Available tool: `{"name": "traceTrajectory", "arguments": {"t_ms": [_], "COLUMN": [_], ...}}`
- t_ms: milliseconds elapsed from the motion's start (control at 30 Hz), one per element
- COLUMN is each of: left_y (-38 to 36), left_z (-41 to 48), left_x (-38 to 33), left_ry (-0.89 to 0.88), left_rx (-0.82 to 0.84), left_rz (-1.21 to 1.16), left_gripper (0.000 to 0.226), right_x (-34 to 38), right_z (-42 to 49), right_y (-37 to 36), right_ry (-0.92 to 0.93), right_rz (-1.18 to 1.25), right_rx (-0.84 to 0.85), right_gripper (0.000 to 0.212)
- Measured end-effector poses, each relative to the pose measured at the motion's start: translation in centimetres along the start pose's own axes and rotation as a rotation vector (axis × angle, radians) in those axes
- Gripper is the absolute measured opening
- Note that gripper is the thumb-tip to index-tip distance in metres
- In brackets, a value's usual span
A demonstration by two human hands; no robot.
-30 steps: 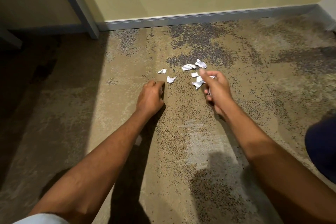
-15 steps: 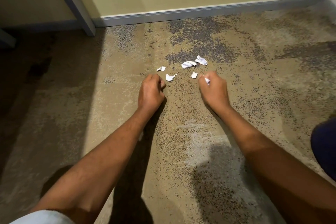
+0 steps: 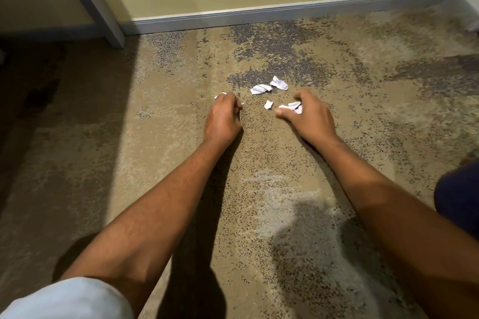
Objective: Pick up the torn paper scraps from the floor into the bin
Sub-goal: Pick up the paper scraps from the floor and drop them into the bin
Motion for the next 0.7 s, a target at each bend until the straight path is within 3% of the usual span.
{"name": "traceTrajectory", "arguments": {"t_ms": [100, 200, 267, 333, 433, 533, 633, 700], "left_y": [0.8, 0.9, 1.8, 2.9, 1.0, -1.1, -1.3, 0.0], "left_z": [-0.8, -2.5, -3.1, -3.1, -3.1, -2.7, -2.7, -3.0], "left_x": [1.8, 5.1, 6.6, 7.5, 8.2, 7.8, 8.1, 8.8], "left_ry": [0.143, 0.445, 0.577, 0.64, 0.779, 0.839, 0.839, 0.787], "left_rx": [-0.09, -0.234, -0.336, -0.413, -0.507, -0.517, -0.442, -0.361], "left_rz": [-0.196, -0.577, -0.661, -0.665, -1.11, -1.552, -1.534, -1.223], "left_gripper": [0.014, 0.023, 0.025, 0.025, 0.024, 0.025, 0.022, 0.028], "right_x": [1.4, 1.4, 0.3, -1.2, -2.6, -1.6, 0.8, 2.4], "right_z": [-0.2, -0.4, -0.2, 0.3, 0.9, 0.7, 0.2, -0.1], "right_y": [-0.8, -1.0, -0.3, 0.4, 0.1, -1.2, -2.4, -3.1], "right_ry": [0.118, 0.195, 0.119, -0.011, -0.183, -0.185, -0.068, 0.019], "right_rz": [-0.273, -0.338, -0.209, 0.118, 0.651, 0.573, 0.343, 0.094], "right_rx": [-0.107, -0.198, -0.217, -0.136, 0.046, 0.094, 0.028, -0.04], "right_gripper": [0.047, 0.033, 0.029, 0.019, 0.007, 0.013, 0.023, 0.033]}}
Point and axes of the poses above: each hand's wrist, its own z-axis towards the middle knuckle, its own y-axis out of the back of the hand, x = y × z, the point moved 10 cm from there along z, towards the middle knuckle, and after that the axes turned 14 degrees about -y, right-handed, at the moved point
